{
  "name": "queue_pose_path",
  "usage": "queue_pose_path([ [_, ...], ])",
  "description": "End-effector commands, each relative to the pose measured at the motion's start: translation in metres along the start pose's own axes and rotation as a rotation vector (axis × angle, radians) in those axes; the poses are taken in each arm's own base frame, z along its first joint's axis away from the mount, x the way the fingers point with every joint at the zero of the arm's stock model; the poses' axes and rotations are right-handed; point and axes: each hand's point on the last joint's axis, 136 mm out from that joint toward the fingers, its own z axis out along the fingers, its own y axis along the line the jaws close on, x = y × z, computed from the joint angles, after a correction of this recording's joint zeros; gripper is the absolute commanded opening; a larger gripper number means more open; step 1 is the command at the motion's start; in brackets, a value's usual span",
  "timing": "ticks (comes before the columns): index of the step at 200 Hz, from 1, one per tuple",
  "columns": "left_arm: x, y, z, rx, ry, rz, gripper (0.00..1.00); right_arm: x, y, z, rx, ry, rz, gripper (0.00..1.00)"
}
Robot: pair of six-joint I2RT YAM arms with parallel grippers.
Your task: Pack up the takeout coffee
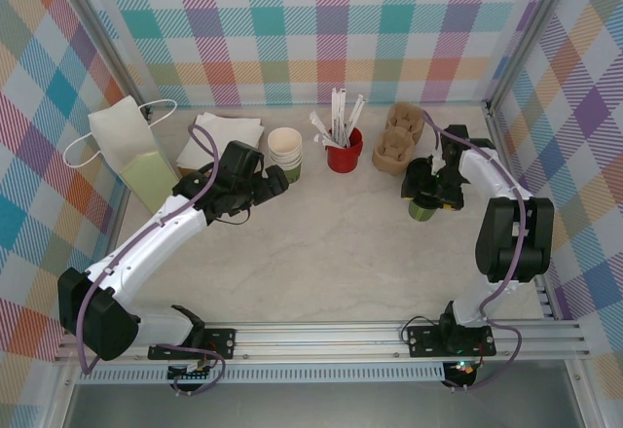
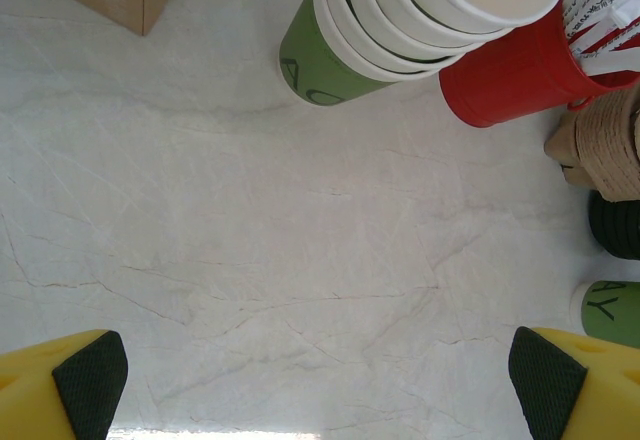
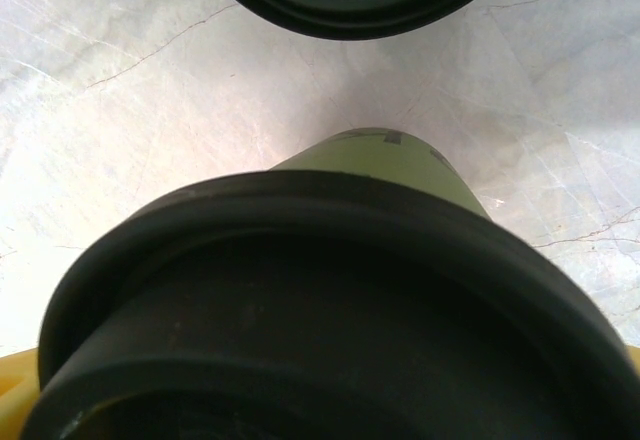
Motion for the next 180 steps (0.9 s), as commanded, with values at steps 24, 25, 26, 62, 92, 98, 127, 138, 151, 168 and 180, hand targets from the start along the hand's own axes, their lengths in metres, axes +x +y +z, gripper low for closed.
queue_pose_path([
  [24, -0.004, 0.003, -0.004, -0.009, -0.006, 0.007, 1.0, 0.004, 0.001, -0.019, -0.003, -0.04, 0.011, 1.0],
  [25, -0.004, 0.003, -0.004, -0.008, -0.006, 0.007, 1.0, 0.004, 0.001, -0.019, -0.003, -0.04, 0.011, 1.0],
  [26, -0.004, 0.003, -0.004, -0.007, -0.006, 0.006, 1.0, 0.003, 0.001, -0.019, -0.003, -0.041, 0.011, 1.0],
  [62, -0.004, 0.004, -0.005, -0.006, -0.01, 0.007, 1.0, 0.008, 0.001, -0.029, 0.005, -0.053, 0.018, 1.0],
  [92, -0.004, 0.005, -0.005, -0.009, -0.017, 0.004, 1.0, 0.013, -0.005, -0.039, 0.038, -0.064, 0.029, 1.0],
  [98, -0.005, 0.005, -0.006, -0.009, -0.019, 0.003, 1.0, 0.015, -0.006, -0.041, 0.046, -0.067, 0.03, 1.0],
  [127, -0.006, 0.004, -0.008, -0.001, -0.028, 0.0, 1.0, 0.023, -0.009, -0.054, 0.067, -0.091, 0.036, 1.0],
  [138, -0.006, 0.004, -0.009, 0.0, -0.027, 0.001, 1.0, 0.027, -0.007, -0.06, 0.057, -0.1, 0.038, 1.0],
  [151, -0.006, 0.004, -0.009, 0.002, -0.028, 0.002, 1.0, 0.03, -0.001, -0.07, 0.032, -0.122, 0.033, 1.0],
  [168, -0.006, 0.003, -0.009, 0.005, -0.029, 0.002, 1.0, 0.035, 0.011, -0.085, -0.03, -0.148, 0.024, 1.0],
  [180, -0.006, 0.004, -0.01, 0.006, -0.028, 0.002, 1.0, 0.04, 0.022, -0.096, -0.084, -0.165, 0.014, 1.0],
])
